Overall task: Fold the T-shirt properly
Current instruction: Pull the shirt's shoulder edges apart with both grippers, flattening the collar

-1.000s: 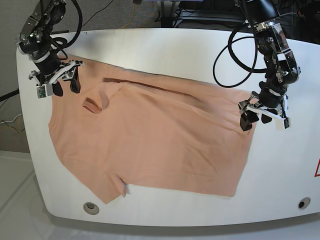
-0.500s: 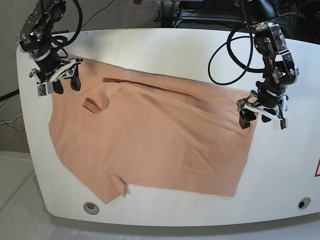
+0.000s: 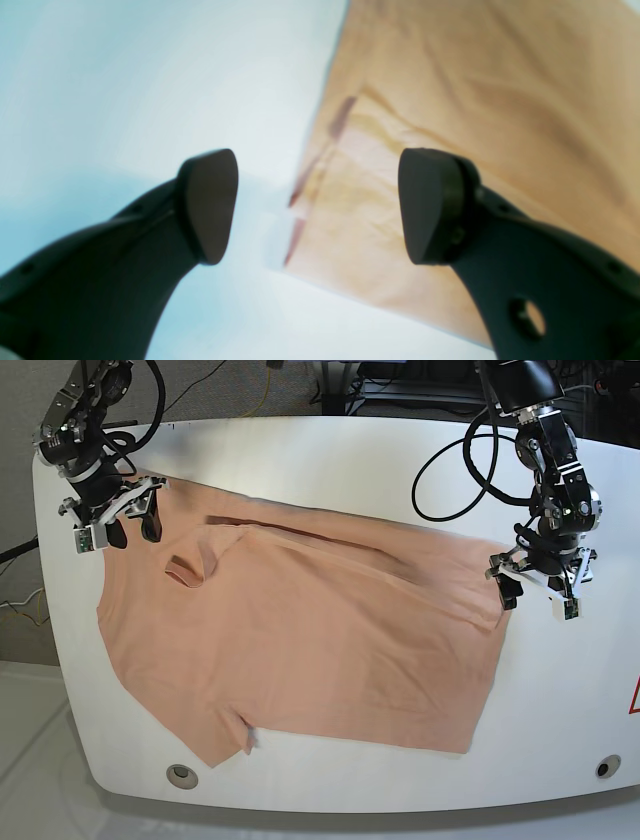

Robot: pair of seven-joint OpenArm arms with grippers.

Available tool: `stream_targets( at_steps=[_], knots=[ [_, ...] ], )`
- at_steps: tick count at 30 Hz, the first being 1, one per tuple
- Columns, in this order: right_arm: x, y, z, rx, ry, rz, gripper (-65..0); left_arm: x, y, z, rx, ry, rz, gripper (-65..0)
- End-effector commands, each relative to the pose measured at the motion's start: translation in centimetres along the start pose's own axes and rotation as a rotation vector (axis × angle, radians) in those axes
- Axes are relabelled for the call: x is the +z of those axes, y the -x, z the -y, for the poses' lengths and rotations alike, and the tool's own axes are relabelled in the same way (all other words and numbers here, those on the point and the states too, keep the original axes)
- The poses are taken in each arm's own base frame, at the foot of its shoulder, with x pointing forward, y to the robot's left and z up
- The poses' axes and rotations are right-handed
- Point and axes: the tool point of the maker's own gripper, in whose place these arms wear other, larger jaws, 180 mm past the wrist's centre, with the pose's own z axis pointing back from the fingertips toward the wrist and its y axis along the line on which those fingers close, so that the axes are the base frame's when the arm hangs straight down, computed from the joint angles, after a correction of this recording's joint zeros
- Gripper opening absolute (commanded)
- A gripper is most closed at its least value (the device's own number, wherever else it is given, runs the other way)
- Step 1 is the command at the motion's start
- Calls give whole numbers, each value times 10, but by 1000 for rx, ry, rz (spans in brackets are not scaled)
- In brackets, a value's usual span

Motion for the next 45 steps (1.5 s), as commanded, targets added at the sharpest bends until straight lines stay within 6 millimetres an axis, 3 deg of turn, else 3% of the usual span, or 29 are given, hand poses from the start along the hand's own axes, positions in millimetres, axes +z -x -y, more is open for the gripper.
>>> stream_targets(
  at_steps=[1, 13, 21, 28, 45],
  knots=[
    [3, -14, 0, 19, -7, 51, -301, -1, -10, 0, -7, -12, 31, -175],
    [3, -14, 0, 17, -6, 50, -301, -23, 46, -10, 4, -37, -130, -174],
    [3, -14, 0, 16, -8, 52, -301, -29, 43, -10, 2, -28, -77, -171],
    [3, -14, 0, 15, -9, 53, -301, -35, 54, 6, -45, 65, -100, -174],
    [3, -14, 0, 15, -9, 53, -301, -46, 66, 17, 44, 123, -127, -200]
  ],
)
